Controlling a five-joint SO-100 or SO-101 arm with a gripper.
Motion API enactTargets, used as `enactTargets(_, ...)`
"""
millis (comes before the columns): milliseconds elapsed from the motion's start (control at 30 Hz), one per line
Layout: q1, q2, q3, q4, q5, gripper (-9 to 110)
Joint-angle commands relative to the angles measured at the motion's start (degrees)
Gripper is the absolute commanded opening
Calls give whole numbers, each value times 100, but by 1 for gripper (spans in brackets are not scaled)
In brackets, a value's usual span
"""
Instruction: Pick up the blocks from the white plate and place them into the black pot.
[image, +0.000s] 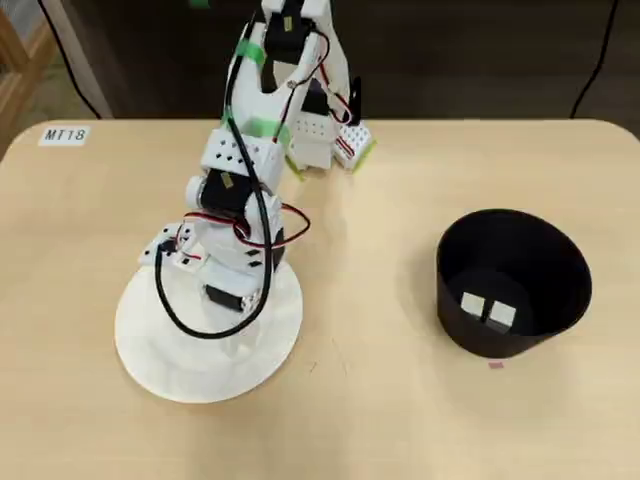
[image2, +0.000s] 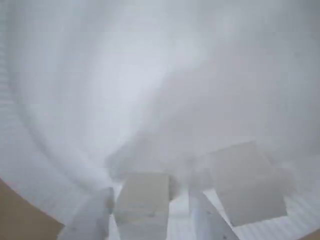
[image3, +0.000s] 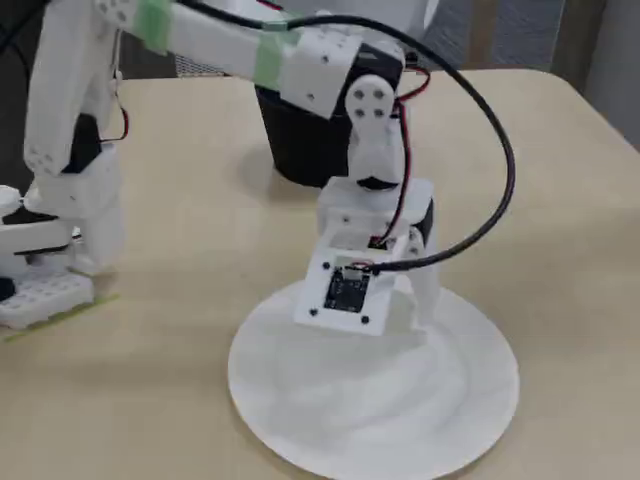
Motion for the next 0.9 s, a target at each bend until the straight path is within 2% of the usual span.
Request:
enactTargets(0, 9, 0, -272, -167, 88, 9)
enactTargets(33, 26, -35, -281, -237, 149, 0)
enactTargets(67, 44, -70, -308, -237, 132, -2)
enactTargets(333, -18, 571, -185, -686, -299, -2)
enactTargets(567, -738, 3691, 2057, -3463, -606, -2)
enactTargets(700, -1582, 4685, 2417, -3313, -686, -2)
enactTargets(867, -3595, 5168, 2487, -3067, -729, -2)
